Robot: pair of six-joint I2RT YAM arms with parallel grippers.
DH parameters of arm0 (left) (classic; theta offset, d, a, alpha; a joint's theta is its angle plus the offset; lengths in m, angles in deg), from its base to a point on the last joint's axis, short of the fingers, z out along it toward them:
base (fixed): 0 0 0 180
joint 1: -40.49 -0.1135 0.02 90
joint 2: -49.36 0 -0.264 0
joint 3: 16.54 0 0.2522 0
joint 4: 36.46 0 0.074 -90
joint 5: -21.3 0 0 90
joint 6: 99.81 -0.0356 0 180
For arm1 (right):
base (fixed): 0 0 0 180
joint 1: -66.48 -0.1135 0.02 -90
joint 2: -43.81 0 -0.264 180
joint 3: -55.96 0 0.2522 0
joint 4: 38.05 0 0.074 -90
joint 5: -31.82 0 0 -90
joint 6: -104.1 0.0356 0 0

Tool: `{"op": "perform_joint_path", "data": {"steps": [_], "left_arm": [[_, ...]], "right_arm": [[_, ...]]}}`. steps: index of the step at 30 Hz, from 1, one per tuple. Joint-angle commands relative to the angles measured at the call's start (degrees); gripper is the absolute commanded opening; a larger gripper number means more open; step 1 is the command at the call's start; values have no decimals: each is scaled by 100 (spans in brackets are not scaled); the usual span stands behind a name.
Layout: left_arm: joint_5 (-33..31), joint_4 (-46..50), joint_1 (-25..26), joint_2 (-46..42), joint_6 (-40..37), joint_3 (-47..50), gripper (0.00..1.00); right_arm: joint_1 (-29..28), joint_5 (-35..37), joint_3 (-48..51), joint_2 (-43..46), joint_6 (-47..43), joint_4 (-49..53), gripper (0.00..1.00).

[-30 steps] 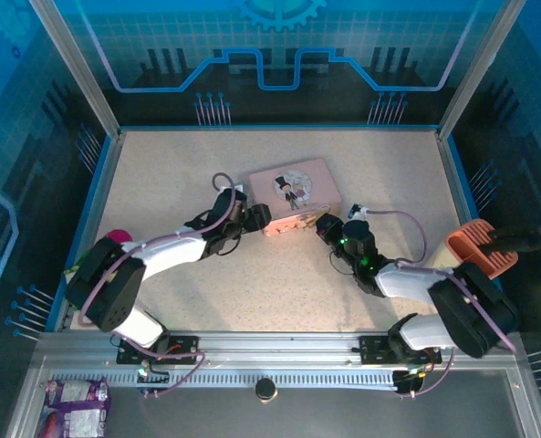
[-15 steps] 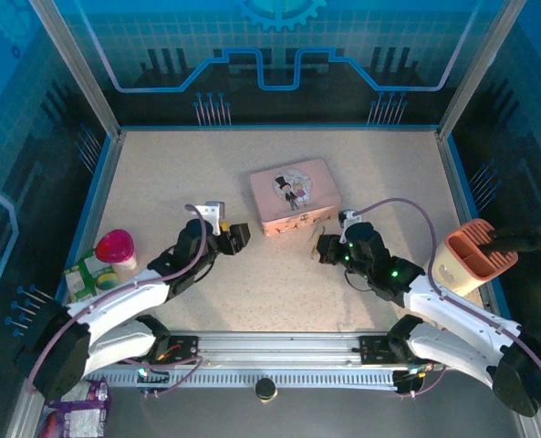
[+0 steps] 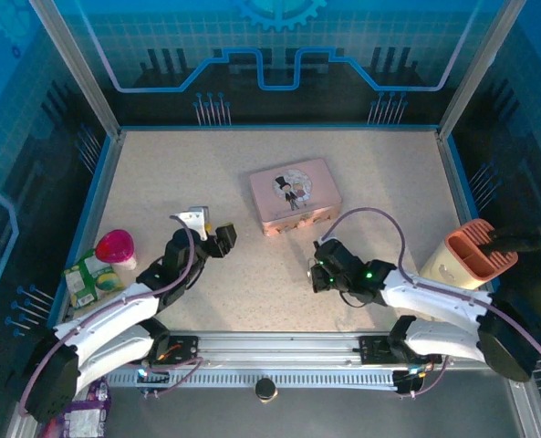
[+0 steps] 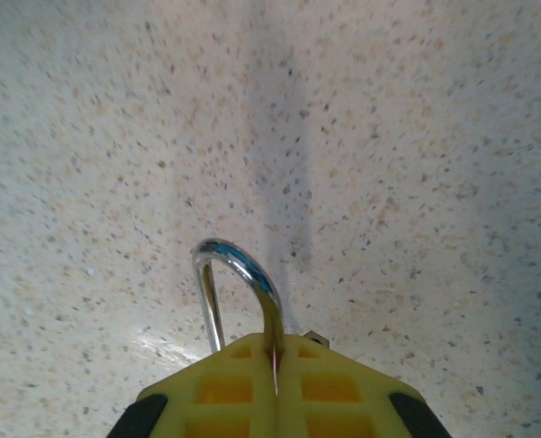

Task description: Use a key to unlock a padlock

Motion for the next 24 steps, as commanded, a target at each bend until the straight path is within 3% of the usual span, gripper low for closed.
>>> {"op": "perform_joint_path", "data": {"steps": [1,5,9,16,24], "left_arm": [[-11,-103,-60,101,-4,-105,69],[127,98,-71,267,-169,-309,70],[94,395,-125,245,-590,-558,70],[83,435,-246,255,-589,-636,70],[-219,489,-301,247,-549,-660,70]], "right_arm": [[-80,-55,-306,-418,-208,-225,0],[-108,-254,-481,-949,-242,-466,0],[-144,-240,-686,-1214,-284,-352,13],[-144,-128,-726,-1090,-435,-295,25],[-129,91,-867,-726,-637,18,32]]}}
